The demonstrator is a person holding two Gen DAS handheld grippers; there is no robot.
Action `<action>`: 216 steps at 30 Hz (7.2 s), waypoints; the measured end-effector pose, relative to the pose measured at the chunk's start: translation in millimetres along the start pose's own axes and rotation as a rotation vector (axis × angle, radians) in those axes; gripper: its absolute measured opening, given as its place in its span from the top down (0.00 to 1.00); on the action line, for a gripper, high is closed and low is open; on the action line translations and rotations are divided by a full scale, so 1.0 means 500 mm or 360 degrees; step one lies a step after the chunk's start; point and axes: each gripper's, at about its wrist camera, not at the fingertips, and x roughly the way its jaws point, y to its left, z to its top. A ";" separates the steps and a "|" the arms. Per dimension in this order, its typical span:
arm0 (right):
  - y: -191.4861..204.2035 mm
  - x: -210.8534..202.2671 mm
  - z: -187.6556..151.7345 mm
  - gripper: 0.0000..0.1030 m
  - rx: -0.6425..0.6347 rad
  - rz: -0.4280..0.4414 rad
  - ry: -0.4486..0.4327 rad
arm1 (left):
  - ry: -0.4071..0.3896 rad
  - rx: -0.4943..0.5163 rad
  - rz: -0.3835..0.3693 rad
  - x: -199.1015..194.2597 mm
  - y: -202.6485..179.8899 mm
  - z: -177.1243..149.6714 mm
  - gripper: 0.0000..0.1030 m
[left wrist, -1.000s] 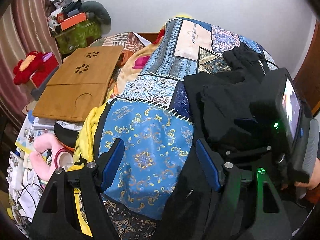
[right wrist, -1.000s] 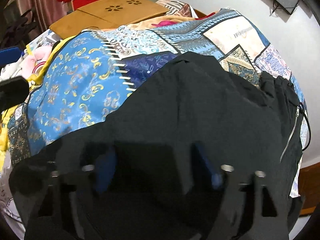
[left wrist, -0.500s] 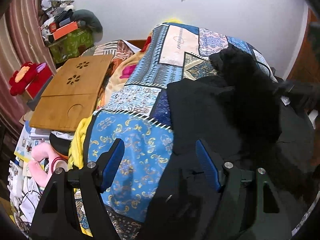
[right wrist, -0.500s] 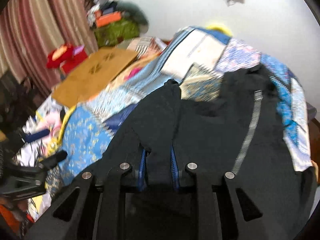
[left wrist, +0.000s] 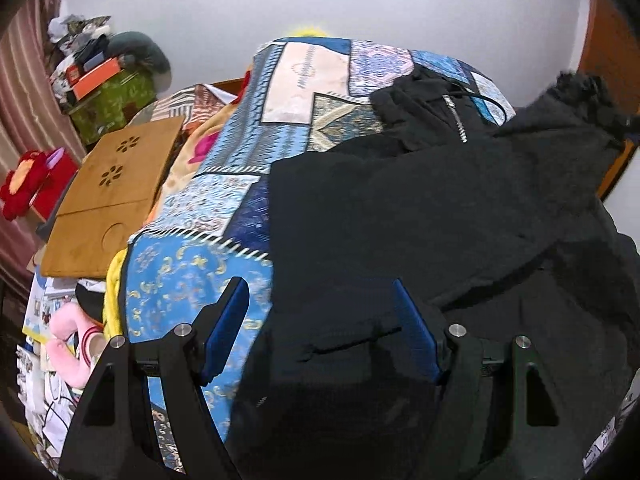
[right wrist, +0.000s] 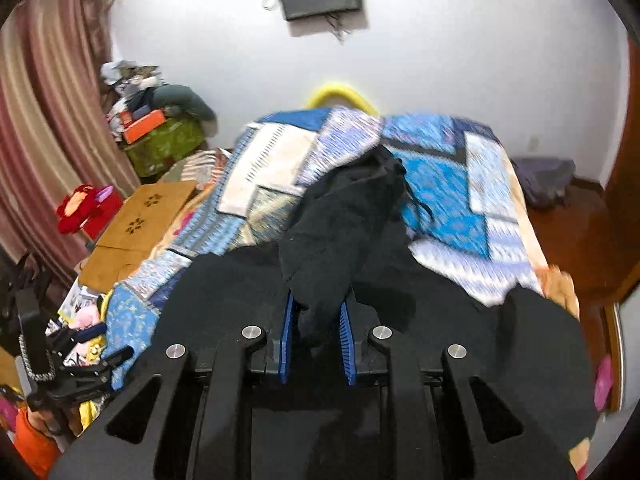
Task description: Fold large clothes
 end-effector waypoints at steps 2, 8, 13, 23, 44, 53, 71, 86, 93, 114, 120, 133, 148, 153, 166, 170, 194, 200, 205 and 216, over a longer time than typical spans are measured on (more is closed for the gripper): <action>-0.030 0.007 -0.020 0.83 0.0047 -0.0013 0.0048 | 0.0005 0.0014 -0.0009 0.000 -0.014 0.000 0.29; -0.116 0.058 -0.106 0.83 0.0221 -0.0034 0.0251 | 0.0031 0.0055 -0.0021 0.001 -0.046 -0.008 0.29; -0.161 0.081 -0.159 0.83 0.0337 -0.0031 0.0384 | 0.0063 0.0066 -0.0026 0.006 -0.060 -0.018 0.29; -0.190 0.036 -0.172 0.70 0.0369 -0.0111 0.0420 | 0.0093 0.0112 -0.0054 0.015 -0.102 -0.021 0.29; -0.450 -0.190 -0.191 0.41 0.0865 -0.0354 -0.0021 | -0.0048 0.0159 -0.0186 0.017 -0.226 0.090 0.29; -0.570 -0.114 -0.308 0.41 0.1273 -0.0305 0.0185 | 0.0042 0.0153 -0.0231 0.065 -0.257 0.079 0.29; -0.628 -0.074 -0.300 0.72 0.1466 -0.0507 0.0078 | 0.0093 0.0165 -0.0198 0.072 -0.247 0.052 0.29; -0.360 -0.238 -0.055 0.90 0.0753 -0.0225 -0.0372 | -0.0002 0.0117 -0.0196 0.011 -0.203 0.045 0.29; -0.180 -0.142 -0.035 0.90 0.0481 0.0031 -0.0230 | -0.0015 0.0092 -0.0198 -0.009 -0.177 0.030 0.29; -0.096 0.009 -0.151 0.62 0.0396 0.0185 0.0448 | 0.0056 0.0100 -0.0200 0.003 -0.169 -0.014 0.29; -0.178 -0.096 -0.138 0.49 0.0545 0.0103 0.0186 | 0.0060 0.0125 -0.0216 0.009 -0.197 -0.007 0.29; -0.366 -0.036 -0.225 0.42 0.1147 0.0042 0.0240 | 0.0073 0.0151 -0.0230 0.014 -0.227 -0.004 0.29; -0.349 0.000 -0.160 0.92 0.0961 -0.0016 0.0184 | 0.0039 0.0096 -0.0242 0.002 -0.188 -0.012 0.29; -0.270 -0.045 -0.085 0.92 0.0734 -0.0031 0.0081 | 0.0007 0.0046 -0.0246 -0.011 -0.155 -0.011 0.29; 0.068 -0.004 0.036 0.93 0.0194 0.0361 0.0079 | -0.0079 -0.0093 -0.0176 -0.066 -0.043 -0.028 0.29; 0.155 0.077 0.012 0.93 0.0087 0.0471 0.0235 | -0.0072 -0.0155 -0.0150 -0.074 -0.002 -0.047 0.29; 0.023 0.009 -0.084 0.43 0.0017 0.0066 0.0318 | 0.0347 -0.0613 -0.0658 0.062 0.012 -0.104 0.29; -0.106 -0.049 -0.129 0.42 0.0126 -0.0173 0.0293 | 0.0286 -0.0654 -0.0531 0.068 0.011 -0.082 0.45; -0.191 -0.085 -0.171 0.42 0.0267 -0.0254 0.0293 | 0.0279 -0.0523 -0.0342 0.079 -0.006 -0.063 0.76; -0.256 -0.123 -0.160 0.42 0.0363 -0.0263 0.0234 | -0.0289 -0.0045 0.0020 -0.080 -0.080 0.109 0.84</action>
